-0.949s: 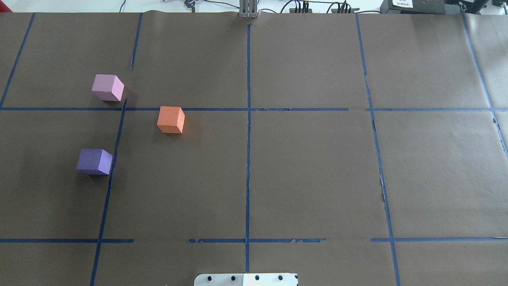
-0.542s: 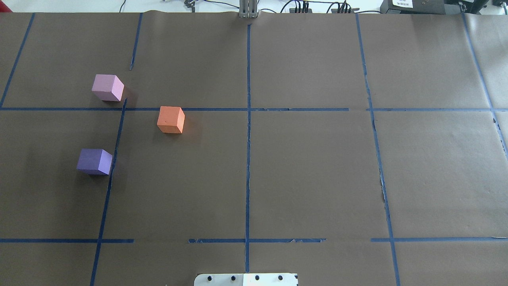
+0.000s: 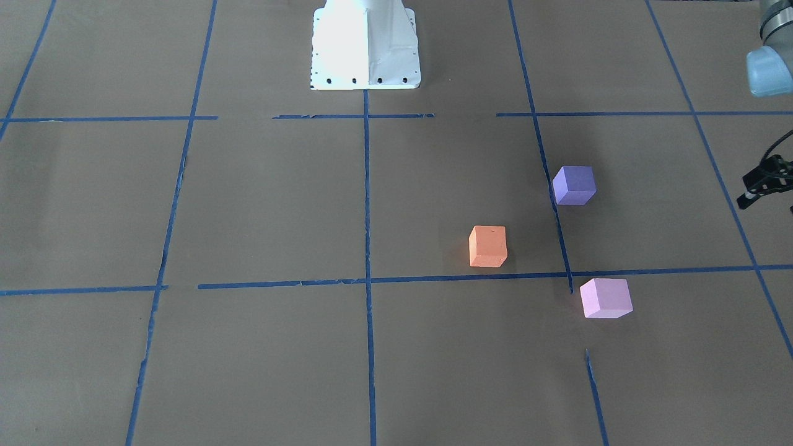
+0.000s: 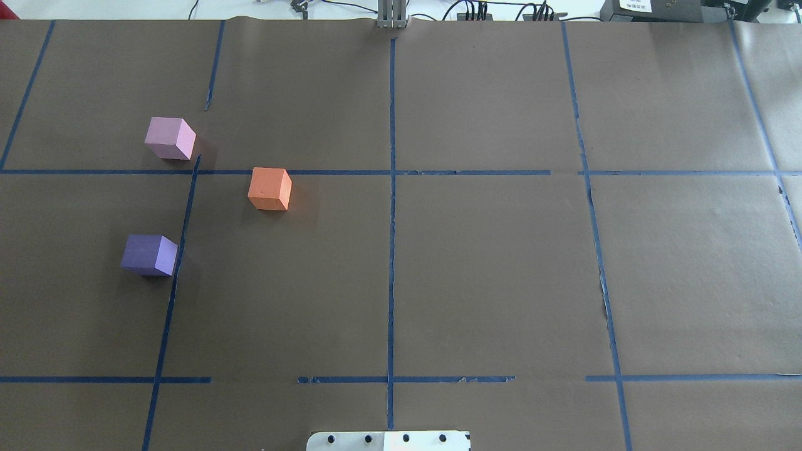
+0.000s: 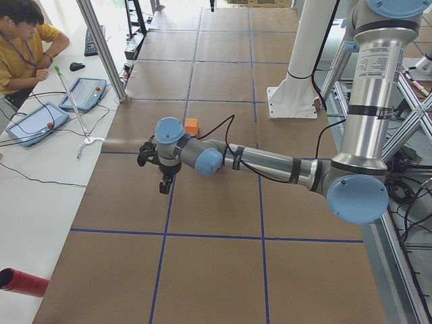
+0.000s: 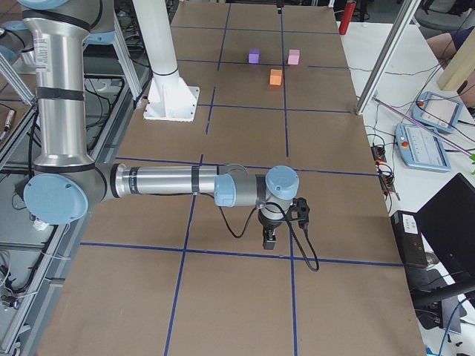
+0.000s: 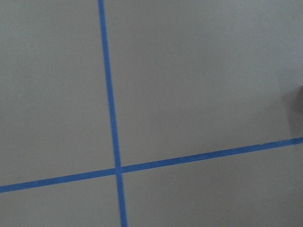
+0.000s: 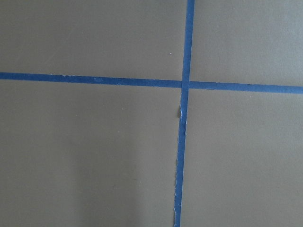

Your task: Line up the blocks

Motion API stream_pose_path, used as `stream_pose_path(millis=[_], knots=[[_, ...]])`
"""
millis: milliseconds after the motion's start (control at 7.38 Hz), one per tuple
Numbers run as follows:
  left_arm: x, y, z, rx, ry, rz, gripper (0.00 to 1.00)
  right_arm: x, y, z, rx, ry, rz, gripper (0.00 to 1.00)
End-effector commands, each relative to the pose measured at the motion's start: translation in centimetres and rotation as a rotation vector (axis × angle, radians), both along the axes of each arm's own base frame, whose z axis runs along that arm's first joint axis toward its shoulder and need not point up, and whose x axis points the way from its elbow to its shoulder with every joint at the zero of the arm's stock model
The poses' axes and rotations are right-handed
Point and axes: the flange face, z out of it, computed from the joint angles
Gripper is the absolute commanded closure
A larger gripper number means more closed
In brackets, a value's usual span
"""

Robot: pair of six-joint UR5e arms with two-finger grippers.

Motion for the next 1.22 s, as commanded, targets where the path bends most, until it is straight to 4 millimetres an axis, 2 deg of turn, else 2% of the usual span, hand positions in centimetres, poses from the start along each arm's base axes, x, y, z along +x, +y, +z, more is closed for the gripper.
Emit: stream_pose_path(millis=[0,136,271,407,542,678,814,1085], knots=[[10.6,-1.4,-9.5,0.031,0.041,-0.002,0.0,0.0,0.0,0.0,0.0,0.0,0.001,0.0],[17.3,-1.9,-14.8,0.03,0.054,-0.04,0.0,0.0,0.0,0.0,0.001,0.0,0.0,0.0],[22.7,-0.5,-16.7,0.018,0.084,0.005,0.01,0.0,0.0,0.0,0.001,0.0,0.0,0.0],[25.7,0.0,-19.5,0.031,0.107,0.037,0.01,0.0,0.0,0.0,0.0,0.0,0.0,0.0],[28.0,1.1,-20.6,0.036,0.119,0.07,0.01,0.0,0.0,0.0,0.001,0.0,0.0,0.0],[29.6,1.6,-20.8,0.004,0.123,0.062,0.01,0.0,0.0,0.0,0.001,0.0,0.0,0.0],[31.0,0.4,-20.8,0.004,0.092,0.038,0.01,0.0,0.0,0.0,0.001,-0.002,0.0,0.0],[32.4,-0.1,-20.1,-0.008,0.052,0.031,0.01,0.0,0.0,0.0,0.0,0.0,0.0,0.0]])
